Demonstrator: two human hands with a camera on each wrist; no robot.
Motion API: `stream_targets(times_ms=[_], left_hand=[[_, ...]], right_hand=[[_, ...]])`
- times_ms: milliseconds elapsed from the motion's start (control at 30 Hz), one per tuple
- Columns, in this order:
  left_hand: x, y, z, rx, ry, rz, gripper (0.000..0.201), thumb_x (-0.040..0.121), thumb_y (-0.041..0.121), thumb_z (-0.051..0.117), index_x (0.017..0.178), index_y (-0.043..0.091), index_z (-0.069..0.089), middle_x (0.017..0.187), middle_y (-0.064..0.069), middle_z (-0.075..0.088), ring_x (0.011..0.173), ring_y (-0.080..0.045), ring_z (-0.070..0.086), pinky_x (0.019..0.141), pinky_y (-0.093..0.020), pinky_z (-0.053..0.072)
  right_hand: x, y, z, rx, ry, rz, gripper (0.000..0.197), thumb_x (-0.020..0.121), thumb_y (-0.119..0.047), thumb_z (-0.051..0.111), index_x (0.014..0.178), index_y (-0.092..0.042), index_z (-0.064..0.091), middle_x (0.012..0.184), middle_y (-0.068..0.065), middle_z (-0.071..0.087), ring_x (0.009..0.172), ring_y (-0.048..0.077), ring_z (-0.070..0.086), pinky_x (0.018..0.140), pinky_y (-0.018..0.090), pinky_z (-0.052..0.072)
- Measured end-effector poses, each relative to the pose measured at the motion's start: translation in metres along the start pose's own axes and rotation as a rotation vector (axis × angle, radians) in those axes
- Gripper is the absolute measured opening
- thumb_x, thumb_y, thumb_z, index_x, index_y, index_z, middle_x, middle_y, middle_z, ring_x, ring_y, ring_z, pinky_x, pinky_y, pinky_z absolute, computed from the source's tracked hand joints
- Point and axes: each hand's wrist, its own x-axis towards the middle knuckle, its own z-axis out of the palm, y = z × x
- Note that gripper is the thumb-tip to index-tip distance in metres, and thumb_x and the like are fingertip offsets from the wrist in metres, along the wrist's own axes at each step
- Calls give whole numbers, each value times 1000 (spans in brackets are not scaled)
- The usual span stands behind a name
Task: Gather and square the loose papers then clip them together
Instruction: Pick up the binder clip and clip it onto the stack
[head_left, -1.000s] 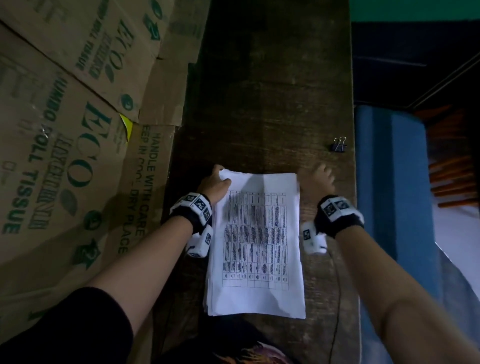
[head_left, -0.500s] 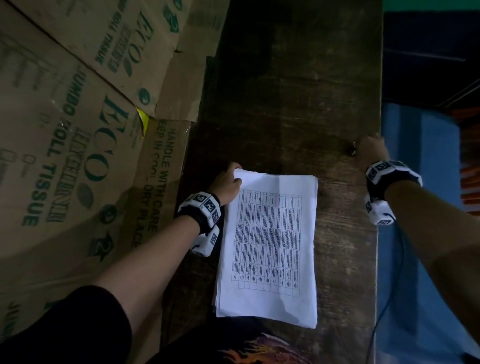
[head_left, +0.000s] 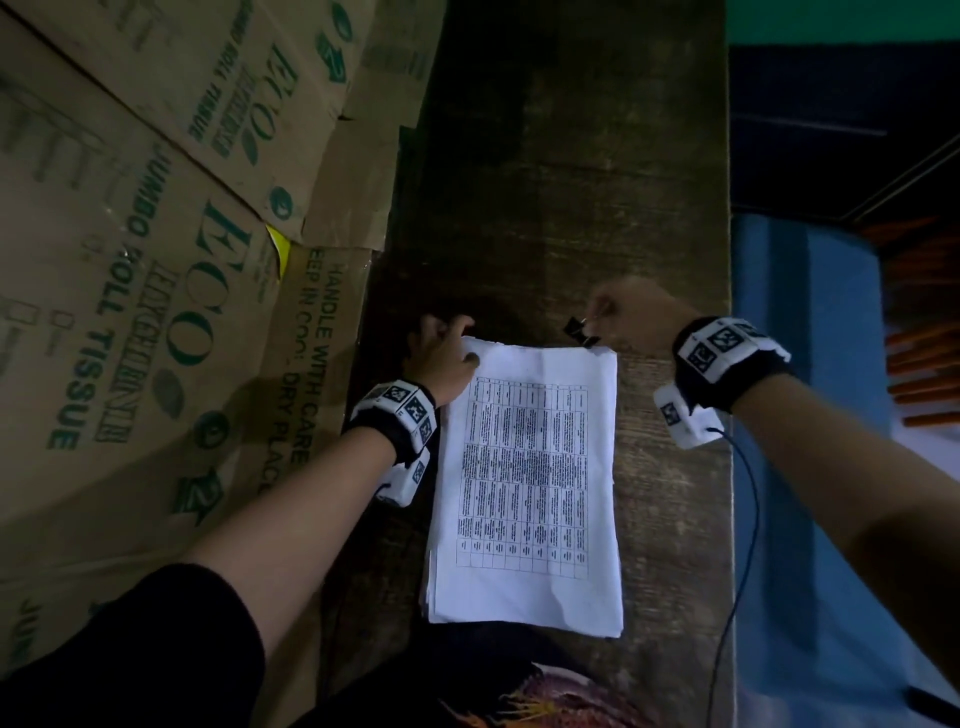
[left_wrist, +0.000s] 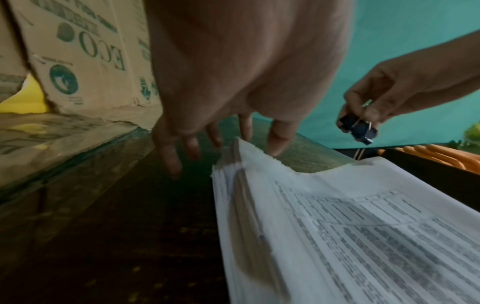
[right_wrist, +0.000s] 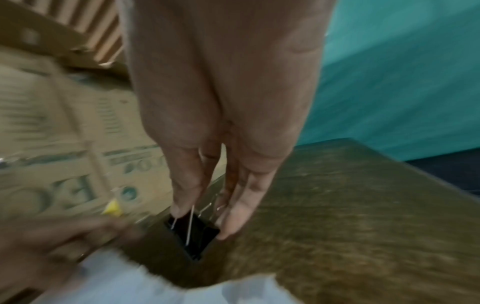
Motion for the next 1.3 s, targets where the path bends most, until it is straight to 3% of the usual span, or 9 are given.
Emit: stream_targets(times_ms=[133, 333, 467, 600, 667, 800, 1067, 1167, 1300], left_hand=[[5, 3, -6, 227, -171, 95, 85, 79, 42, 70, 147, 26, 22, 151, -7, 15, 139, -37, 14, 110, -57, 27], [21, 11, -13, 353, -275, 119, 94, 70, 38, 80, 143, 10, 28, 149, -14, 23, 138, -39, 17, 109, -55, 32], [29, 21, -16, 357, -340, 116, 96, 65, 31, 86, 140, 7, 31, 150, -17, 18, 137, -41, 29, 107, -50, 38], [36, 26, -21, 394, -395, 84, 101, 61, 35, 87, 142, 8, 32, 153, -16, 7, 136, -43, 32, 107, -50, 40], [38, 27, -21, 384, -395, 95, 102, 61, 34, 87, 143, 7, 32, 154, -15, 14, 139, -40, 27, 109, -49, 38], [37, 28, -22, 249, -401, 67, 98, 60, 28, 89, 140, 6, 37, 145, -16, 42, 131, -34, 43, 104, -44, 43], [30, 25, -28, 42, -370, 56, 77, 67, 32, 84, 133, 7, 51, 135, -10, 55, 124, -27, 52, 103, -37, 43], [28, 23, -28, -3, -349, 98, 60, 69, 26, 84, 121, 7, 62, 122, -9, 64, 114, -26, 59, 94, -33, 47], [19, 23, -26, -54, -258, 154, 55, 67, 23, 85, 116, 8, 65, 115, -8, 68, 107, -25, 62, 87, -28, 47]], right_hand=[[2, -23, 24, -28, -83, -39, 44, 78, -7, 73, 120, -8, 59, 103, 3, 61, 90, 16, 54, 69, 22, 38], [3, -40, 55, -254, -149, -19, 25, 90, -8, 61, 115, 0, 60, 111, 13, 64, 89, 24, 62, 68, 23, 50], [3, -44, 60, -367, -121, -93, 13, 96, -7, 50, 108, -4, 56, 106, 14, 64, 82, 24, 59, 80, 36, 55], [4, -46, 60, -488, -179, -138, 16, 97, -6, 48, 108, -3, 58, 110, 14, 63, 95, 27, 63, 82, 35, 52], [3, -46, 61, -532, -179, -165, 19, 96, -4, 49, 112, -4, 59, 115, 14, 61, 102, 27, 60, 85, 35, 51], [4, -44, 60, -560, -162, -197, 20, 96, -5, 49, 112, -6, 59, 111, 13, 63, 97, 27, 63, 73, 31, 46], [4, -39, 31, -480, -214, -149, 22, 93, -19, 60, 109, -3, 60, 108, 13, 65, 95, 26, 64, 72, 29, 46], [5, -39, 16, -459, -183, -108, 24, 91, -23, 61, 104, -3, 64, 99, 14, 67, 82, 26, 64, 69, 30, 50], [2, -53, 11, -515, -139, -156, 22, 93, -23, 58, 102, -3, 65, 99, 16, 65, 92, 31, 64, 71, 32, 48]])
